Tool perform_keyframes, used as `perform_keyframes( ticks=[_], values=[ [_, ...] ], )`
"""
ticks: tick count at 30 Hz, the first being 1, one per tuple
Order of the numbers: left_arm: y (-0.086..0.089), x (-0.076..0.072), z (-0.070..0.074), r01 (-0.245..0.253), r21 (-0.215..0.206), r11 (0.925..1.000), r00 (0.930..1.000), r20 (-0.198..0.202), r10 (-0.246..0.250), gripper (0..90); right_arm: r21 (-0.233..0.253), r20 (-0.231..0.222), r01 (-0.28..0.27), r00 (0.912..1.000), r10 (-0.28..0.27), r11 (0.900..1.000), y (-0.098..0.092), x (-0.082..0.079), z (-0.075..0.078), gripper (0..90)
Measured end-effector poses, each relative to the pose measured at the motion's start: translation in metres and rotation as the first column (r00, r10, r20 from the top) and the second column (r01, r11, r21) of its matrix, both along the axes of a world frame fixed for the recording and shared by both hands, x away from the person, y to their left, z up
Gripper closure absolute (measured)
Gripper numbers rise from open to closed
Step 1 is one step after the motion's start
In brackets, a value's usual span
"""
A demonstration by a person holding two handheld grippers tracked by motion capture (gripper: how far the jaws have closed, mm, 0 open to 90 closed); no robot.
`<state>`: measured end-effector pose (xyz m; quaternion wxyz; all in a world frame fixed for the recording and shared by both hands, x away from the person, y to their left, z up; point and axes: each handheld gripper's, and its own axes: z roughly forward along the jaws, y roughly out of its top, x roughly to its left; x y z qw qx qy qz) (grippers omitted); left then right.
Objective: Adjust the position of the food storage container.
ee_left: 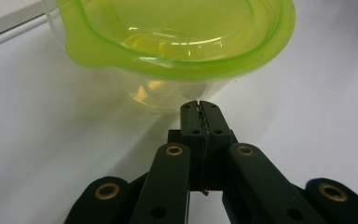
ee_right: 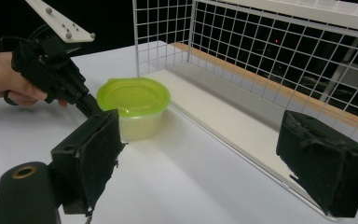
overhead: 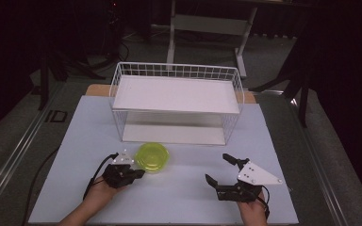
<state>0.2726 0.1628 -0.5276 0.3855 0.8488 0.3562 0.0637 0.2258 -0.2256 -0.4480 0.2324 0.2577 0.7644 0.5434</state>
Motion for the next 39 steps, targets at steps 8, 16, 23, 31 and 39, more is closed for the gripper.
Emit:
perform_keyframes(
  ticks=[8, 16, 23, 31, 39],
  values=[
    [0.027, 0.018, 0.001, -0.114, 0.009, 0.9935, 0.9935, 0.008, 0.114, 90.0, 0.001, -0.001, 0.002, 1.0000, -0.002, 1.000, -0.001, 0.000, 0.000, 13.7],
    [0.018, 0.041, 0.000, -0.119, -0.009, 0.9928, 0.9929, 0.001, 0.119, 90.0, -0.006, -0.004, 0.000, 1.0000, 0.000, 1.000, 0.000, 0.001, -0.001, 13.8],
    [-0.001, 0.037, 0.000, -0.073, -0.009, 0.9973, 0.9973, -0.012, 0.073, 90.0, 0.000, -0.011, 0.000, 0.9999, 0.000, 1.000, -0.002, 0.001, -0.002, 13.7],
    [-0.029, 0.037, -0.005, -0.022, 0.003, 0.9998, 0.9992, -0.034, 0.022, 90.0, -0.002, -0.019, -0.007, 0.9998, 0.007, 1.000, 0.000, 0.001, -0.002, 13.7],
    [-0.057, 0.039, -0.005, 0.027, -0.024, 0.9993, 0.9987, -0.042, -0.028, 90.0, -0.002, -0.026, -0.002, 0.9997, 0.002, 1.000, -0.001, 0.002, -0.003, 13.7]
  ],
)
